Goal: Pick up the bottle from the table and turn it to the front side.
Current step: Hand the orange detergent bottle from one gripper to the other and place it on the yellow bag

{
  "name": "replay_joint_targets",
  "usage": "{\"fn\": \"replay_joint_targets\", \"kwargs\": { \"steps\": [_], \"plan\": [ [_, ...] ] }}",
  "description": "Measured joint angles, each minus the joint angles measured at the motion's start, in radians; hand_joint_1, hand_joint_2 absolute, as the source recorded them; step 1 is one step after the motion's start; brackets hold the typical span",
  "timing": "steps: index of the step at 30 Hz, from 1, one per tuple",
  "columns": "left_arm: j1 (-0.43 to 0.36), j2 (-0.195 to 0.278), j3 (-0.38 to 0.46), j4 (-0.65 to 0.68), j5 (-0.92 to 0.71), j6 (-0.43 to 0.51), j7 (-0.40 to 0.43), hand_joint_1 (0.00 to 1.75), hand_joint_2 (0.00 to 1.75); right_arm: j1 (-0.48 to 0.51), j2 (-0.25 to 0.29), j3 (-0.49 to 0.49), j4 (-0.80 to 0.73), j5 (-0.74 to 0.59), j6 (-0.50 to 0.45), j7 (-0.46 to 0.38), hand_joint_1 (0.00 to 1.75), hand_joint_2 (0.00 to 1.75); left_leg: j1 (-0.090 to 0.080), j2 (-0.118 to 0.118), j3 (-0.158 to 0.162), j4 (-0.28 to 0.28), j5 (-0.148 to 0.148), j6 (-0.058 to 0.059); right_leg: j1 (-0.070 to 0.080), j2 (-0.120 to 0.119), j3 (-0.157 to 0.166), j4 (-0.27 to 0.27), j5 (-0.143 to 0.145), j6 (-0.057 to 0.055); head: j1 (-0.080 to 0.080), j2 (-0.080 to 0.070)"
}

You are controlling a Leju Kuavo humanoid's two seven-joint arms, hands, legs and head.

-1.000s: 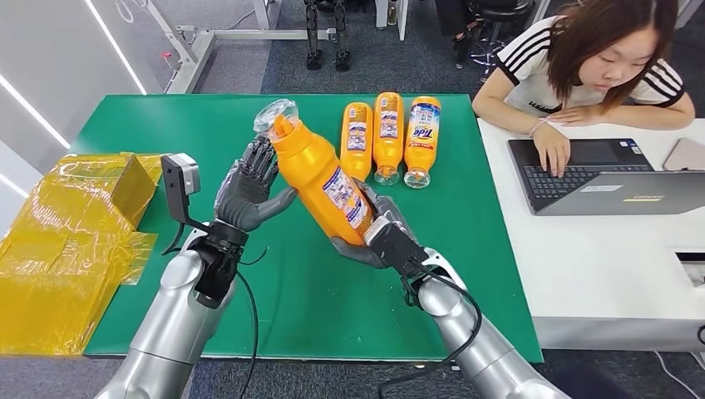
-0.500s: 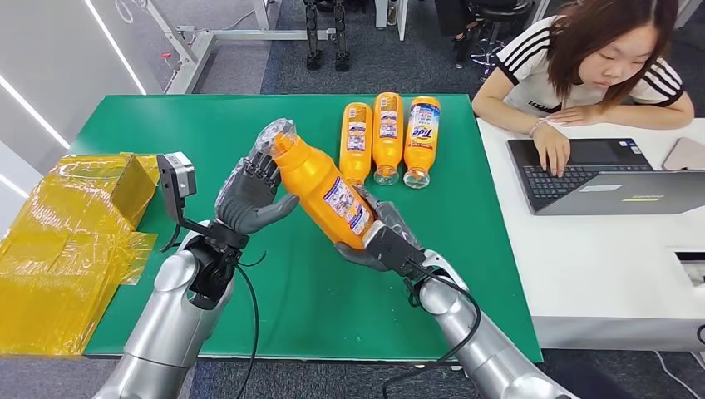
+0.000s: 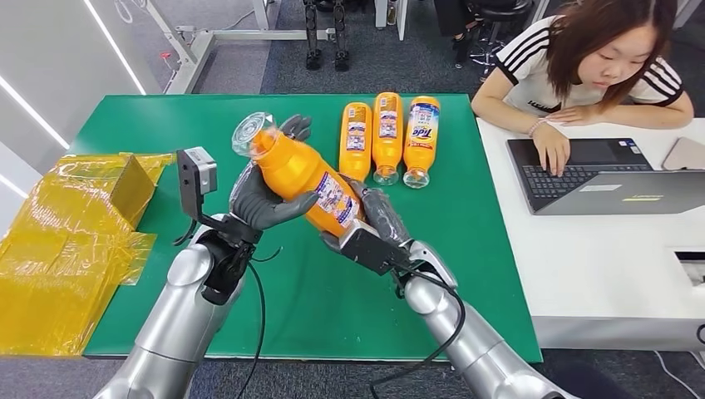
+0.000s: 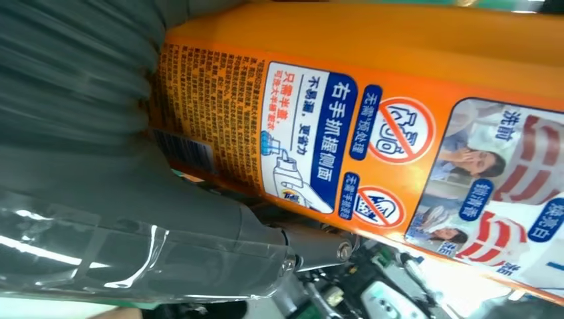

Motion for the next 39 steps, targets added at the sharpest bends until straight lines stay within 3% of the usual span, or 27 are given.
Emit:
{"fn": "replay_joint_targets", "kwargs": {
  "steps": [9, 10, 13, 14, 35, 36, 37, 39],
  "plan": [
    [-0.008, -0.009, -0.001, 0.023, -0.053, 0.030, -0.014, 0.00, 1.75, 0.001, 0.001, 0.019, -0.033, 0.025, -0.008, 0.001, 1.74, 1.75, 0.000, 0.000, 0.000, 0.000, 0.000, 0.000, 0.000, 0.000, 0.000, 0.000, 0.000, 0.000, 0.000, 0.000],
    [-0.010, -0.009, -0.001, 0.025, -0.063, 0.035, -0.016, 0.30, 1.75, 0.001, 0.001, 0.020, -0.034, 0.029, -0.007, 0.002, 1.74, 1.75, 0.000, 0.000, 0.000, 0.000, 0.000, 0.000, 0.000, 0.000, 0.000, 0.000, 0.000, 0.000, 0.000, 0.000],
    [-0.020, -0.007, 0.000, 0.038, -0.073, 0.038, -0.017, 1.61, 1.75, 0.000, 0.001, 0.026, -0.032, 0.038, -0.004, 0.003, 1.72, 1.75, 0.000, 0.000, 0.000, 0.000, 0.000, 0.000, 0.000, 0.000, 0.000, 0.000, 0.000, 0.000, 0.000, 0.000],
    [-0.025, -0.006, 0.001, 0.045, -0.072, 0.036, -0.017, 1.75, 1.75, -0.002, 0.001, 0.029, -0.029, 0.039, -0.004, 0.005, 1.71, 1.75, 0.000, 0.000, 0.000, 0.000, 0.000, 0.000, 0.000, 0.000, 0.000, 0.000, 0.000, 0.000, 0.000, 0.000],
    [0.003, -0.010, 0.022, 0.044, 0.006, 0.030, -0.048, 1.75, 1.75, -0.012, 0.004, 0.048, 0.009, 0.040, -0.005, -0.004, 1.65, 1.75, 0.000, 0.000, 0.000, 0.000, 0.000, 0.000, 0.000, 0.000, 0.000, 0.000, 0.000, 0.000, 0.000, 0.000],
    [0.003, -0.010, 0.022, 0.043, 0.008, 0.031, -0.050, 1.75, 1.75, -0.012, 0.004, 0.048, 0.009, 0.040, -0.005, -0.004, 1.59, 1.75, 0.000, 0.000, 0.000, 0.000, 0.000, 0.000, 0.000, 0.000, 0.000, 0.000, 0.000, 0.000, 0.000, 0.000],
    [0.005, -0.010, 0.022, 0.042, 0.015, 0.036, -0.057, 1.75, 1.75, -0.012, 0.004, 0.048, 0.009, 0.039, -0.004, -0.002, 1.37, 1.75, 0.000, 0.000, 0.000, 0.000, 0.000, 0.000, 0.000, 0.000, 0.000, 0.000, 0.000, 0.000, 0.000, 0.000],
    [0.020, -0.012, 0.025, 0.027, 0.048, 0.060, -0.080, 1.75, 1.75, -0.011, 0.004, 0.048, 0.007, 0.035, -0.001, 0.007, 0.56, 1.75, 0.000, 0.002, 0.000, 0.000, 0.000, 0.000, 0.000, 0.002, -0.001, 0.000, 0.000, 0.000, 0.000, 0.000]
  ]
}}
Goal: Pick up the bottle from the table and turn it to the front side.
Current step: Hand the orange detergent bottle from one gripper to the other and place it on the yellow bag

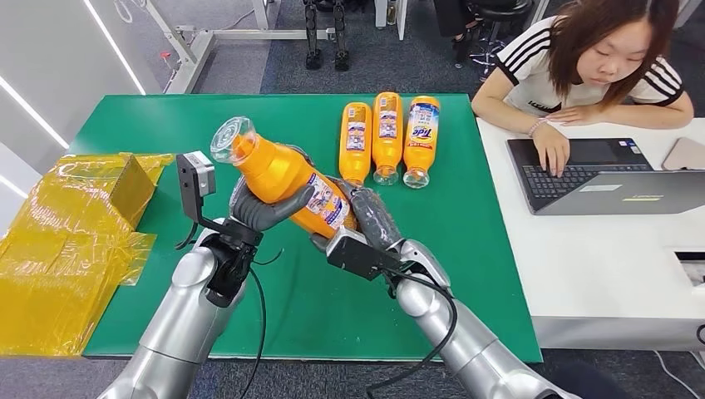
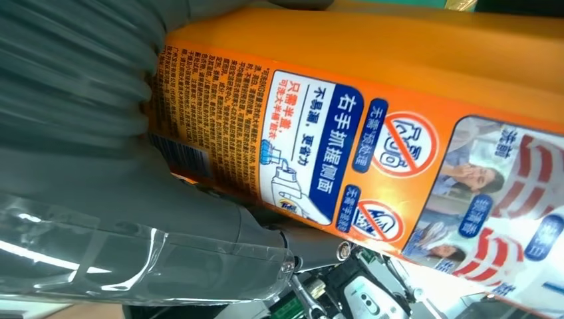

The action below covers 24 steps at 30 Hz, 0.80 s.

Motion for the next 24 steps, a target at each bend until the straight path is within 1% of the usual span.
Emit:
{"fn": "replay_joint_targets", "kwargs": {
  "steps": [1, 2, 5, 7, 12, 17, 19, 21, 24],
  "plan": [
    [0.011, -0.001, 0.002, -0.015, 0.022, 0.018, -0.010, 1.75, 1.75, 0.003, -0.001, 0.000, -0.002, -0.003, 0.002, 0.005, 0.20, 1.75, 0.000, 0.001, 0.000, 0.000, 0.000, 0.000, 0.000, 0.001, 0.000, 0.000, 0.000, 0.000, 0.000, 0.000],
    [0.022, -0.002, 0.006, -0.034, 0.043, 0.035, -0.013, 1.75, 1.75, 0.008, -0.003, 0.000, -0.004, -0.007, 0.003, 0.007, 0.00, 1.75, 0.000, 0.001, 0.000, 0.000, 0.000, 0.000, 0.000, 0.001, -0.001, 0.000, 0.000, 0.000, 0.000, 0.000],
    [0.031, -0.003, 0.022, -0.076, 0.067, 0.079, -0.006, 1.75, 1.75, 0.028, -0.013, 0.001, -0.010, -0.015, 0.007, 0.007, 0.00, 1.75, 0.000, 0.000, -0.001, 0.000, 0.000, 0.000, 0.000, 0.000, -0.001, 0.000, 0.000, 0.000, 0.000, 0.000],
    [0.027, -0.001, 0.028, -0.088, 0.034, 0.114, -0.016, 1.75, 1.75, 0.047, -0.022, 0.001, -0.012, -0.020, 0.011, 0.009, 0.00, 1.75, 0.000, 0.000, -0.001, 0.000, 0.000, 0.000, 0.000, 0.000, -0.001, 0.000, 0.000, 0.000, 0.000, 0.000],
    [-0.002, 0.019, 0.029, -0.093, -0.156, 0.232, -0.081, 1.75, 1.75, 0.110, -0.051, -0.005, -0.045, -0.040, 0.015, 0.013, 0.00, 1.75, 0.000, 0.001, -0.001, 0.000, 0.000, 0.000, 0.000, 0.000, -0.001, 0.000, 0.000, 0.000, 0.000, 0.000],
    [-0.047, 0.074, 0.027, -0.082, -0.461, 0.354, -0.104, 1.75, 1.75, 0.195, -0.095, -0.022, -0.129, -0.058, 0.016, 0.009, 0.00, 1.75, 0.000, 0.001, -0.001, 0.000, 0.000, 0.000, 0.000, 0.000, -0.002, 0.000, 0.000, 0.000, 0.000, 0.000],
    [-0.064, 0.098, 0.025, -0.075, -0.558, 0.392, -0.105, 1.75, 1.75, 0.221, -0.114, -0.031, -0.163, -0.061, 0.016, 0.009, 0.00, 1.75, 0.000, 0.001, -0.001, 0.000, 0.000, 0.000, 0.000, 0.001, -0.002, 0.000, 0.000, -0.001, 0.000, 0.000],
    [-0.075, 0.116, 0.025, -0.068, -0.594, 0.408, -0.105, 1.75, 1.75, 0.240, -0.129, -0.036, -0.190, -0.062, 0.016, 0.008, 0.00, 1.75, 0.000, 0.001, -0.001, 0.000, 0.000, 0.000, 0.000, 0.001, -0.002, 0.000, 0.000, -0.001, 0.000, 0.000],
    [-0.081, 0.131, 0.024, -0.062, -0.605, 0.412, -0.105, 1.75, 1.75, 0.255, -0.141, -0.041, -0.218, -0.063, 0.016, 0.009, 0.00, 1.75, 0.000, 0.001, -0.001, 0.000, 0.000, 0.000, 0.000, 0.001, -0.002, 0.000, 0.000, -0.001, 0.000, 0.000]
  ]
}}
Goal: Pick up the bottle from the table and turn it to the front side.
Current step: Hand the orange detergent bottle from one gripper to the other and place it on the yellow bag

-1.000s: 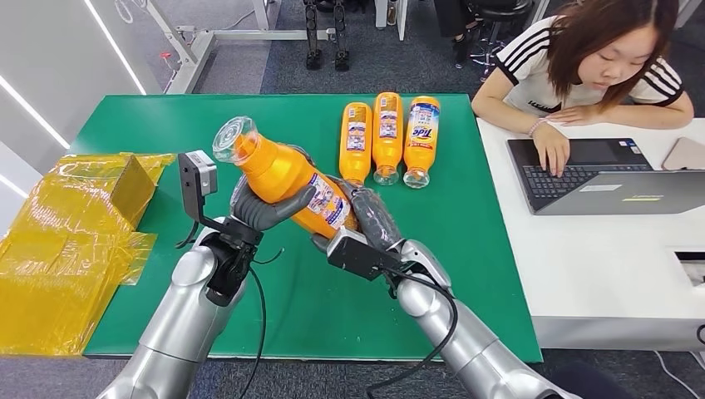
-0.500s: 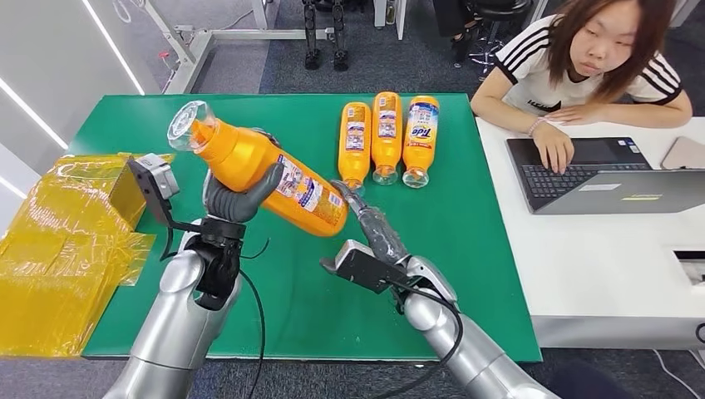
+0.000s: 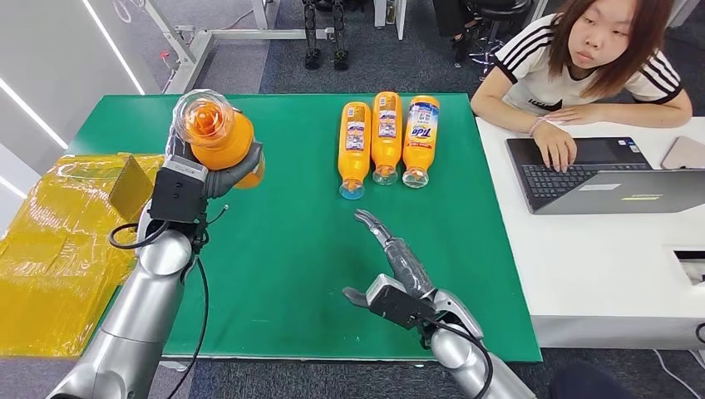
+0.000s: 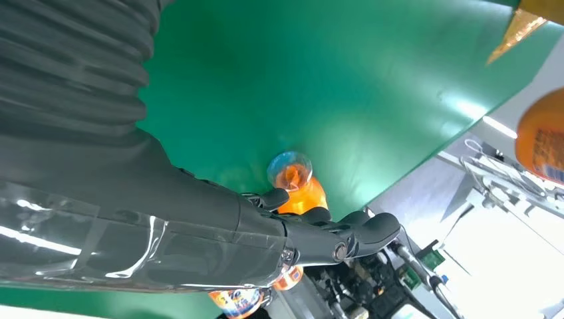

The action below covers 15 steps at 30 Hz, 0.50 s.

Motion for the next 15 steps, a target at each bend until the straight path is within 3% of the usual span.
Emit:
{"fn": "replay_joint_targets", "kwargs": {
  "steps": [15],
  "plan": [
    [-0.003, 0.022, -0.005, 0.009, -0.035, 0.013, 0.008, 1.75, 1.75, 0.018, -0.018, -0.010, -0.044, 0.000, 0.000, 0.000, 0.00, 1.75, 0.000, 0.000, 0.000, 0.000, 0.000, 0.000, 0.000, 0.000, 0.000, 0.000, 0.000, 0.000, 0.000, 0.000]
  ]
}}
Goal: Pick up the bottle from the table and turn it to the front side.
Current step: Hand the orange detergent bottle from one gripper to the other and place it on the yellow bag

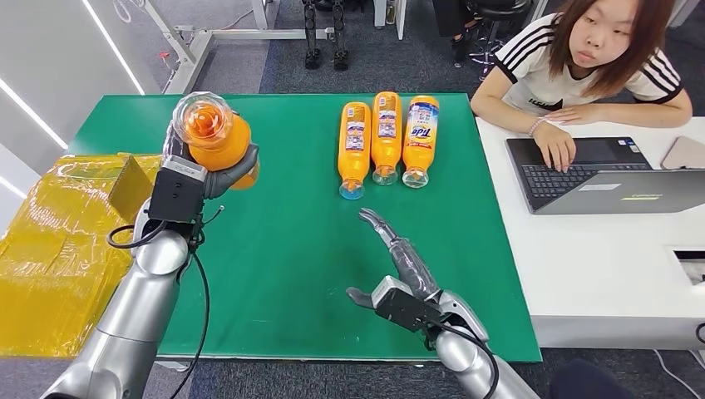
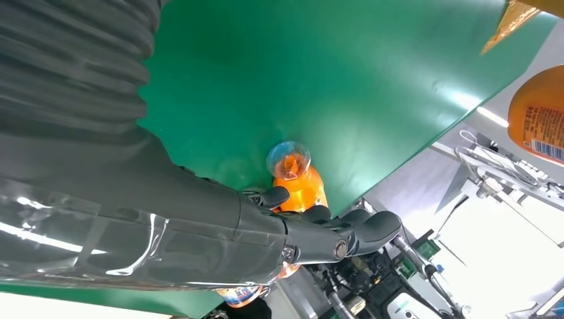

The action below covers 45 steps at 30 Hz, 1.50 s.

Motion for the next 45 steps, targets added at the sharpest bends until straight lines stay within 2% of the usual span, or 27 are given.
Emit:
{"fn": "replay_joint_targets", "kwargs": {
  "steps": [3, 7, 12, 16, 22, 26, 29, 34, 45],
  "plan": [
    [-0.008, 0.018, -0.016, 0.001, -0.201, 0.070, 0.054, 1.75, 1.75, 0.014, -0.012, -0.004, -0.019, -0.003, -0.008, -0.009, 0.00, 1.75, 0.000, 0.000, 0.000, 0.000, 0.000, 0.000, 0.000, 0.000, 0.000, 0.000, 0.000, 0.000, 0.000, 0.000],
    [-0.028, 0.092, -0.049, 0.009, -0.572, 0.157, 0.161, 1.75, 1.75, 0.071, -0.050, -0.028, -0.090, -0.013, -0.035, -0.036, 0.00, 1.75, 0.000, 0.001, 0.000, 0.000, 0.000, 0.000, 0.000, 0.000, 0.000, 0.000, 0.000, 0.000, 0.000, 0.000],
    [-0.033, 0.207, -0.086, 0.051, -0.977, 0.183, 0.300, 1.75, 1.75, 0.149, -0.084, -0.072, -0.174, -0.029, -0.057, -0.065, 0.00, 1.75, 0.000, 0.002, 0.000, -0.001, 0.000, 0.000, 0.000, 0.001, -0.001, 0.000, 0.000, 0.000, 0.000, 0.000],
    [-0.051, 0.272, -0.117, 0.120, -1.151, 0.156, 0.396, 1.75, 1.75, 0.213, -0.099, -0.105, -0.240, -0.024, -0.085, -0.066, 0.00, 1.75, 0.000, 0.002, 0.000, -0.001, 0.000, 0.000, 0.000, 0.001, -0.001, 0.000, 0.000, -0.001, 0.000, 0.000],
    [-0.058, 0.337, -0.134, 0.178, -1.210, 0.144, 0.460, 1.75, 1.75, 0.286, -0.107, -0.147, -0.342, 0.004, -0.069, -0.046, 0.00, 1.75, 0.000, 0.003, 0.000, -0.001, -0.001, -0.001, 0.000, 0.003, -0.001, 0.000, 0.000, -0.001, 0.000, 0.000],
    [-0.059, 0.356, -0.151, 0.193, -1.213, 0.125, 0.477, 1.75, 1.75, 0.300, -0.107, -0.163, -0.366, 0.010, -0.060, -0.050, 0.00, 1.75, 0.000, 0.003, 0.000, -0.001, -0.001, -0.001, 0.000, 0.002, -0.001, 0.000, 0.000, -0.001, 0.000, 0.000],
    [-0.059, 0.366, -0.161, 0.206, -1.210, 0.077, 0.487, 1.75, 1.75, 0.309, -0.107, -0.173, -0.376, 0.010, -0.052, -0.054, 0.00, 1.75, 0.000, 0.003, 0.000, -0.001, -0.001, -0.001, 0.000, 0.003, -0.001, 0.000, 0.000, -0.001, 0.000, 0.000],
    [-0.059, 0.365, -0.165, 0.270, -1.170, -0.019, 0.490, 1.75, 1.75, 0.319, -0.107, -0.187, -0.380, 0.003, -0.049, -0.062, 0.00, 1.75, 0.000, 0.003, 0.000, -0.001, -0.001, -0.001, 0.000, 0.003, -0.001, 0.000, 0.000, -0.001, 0.000, 0.000],
    [-0.037, 0.345, -0.143, 0.432, -1.029, -0.093, 0.465, 1.75, 1.75, 0.326, -0.107, -0.203, -0.381, -0.011, -0.034, -0.068, 0.00, 1.75, 0.000, 0.003, 0.000, -0.001, -0.001, -0.001, 0.000, 0.003, -0.001, 0.000, 0.000, -0.001, 0.000, 0.000]
  ]
}}
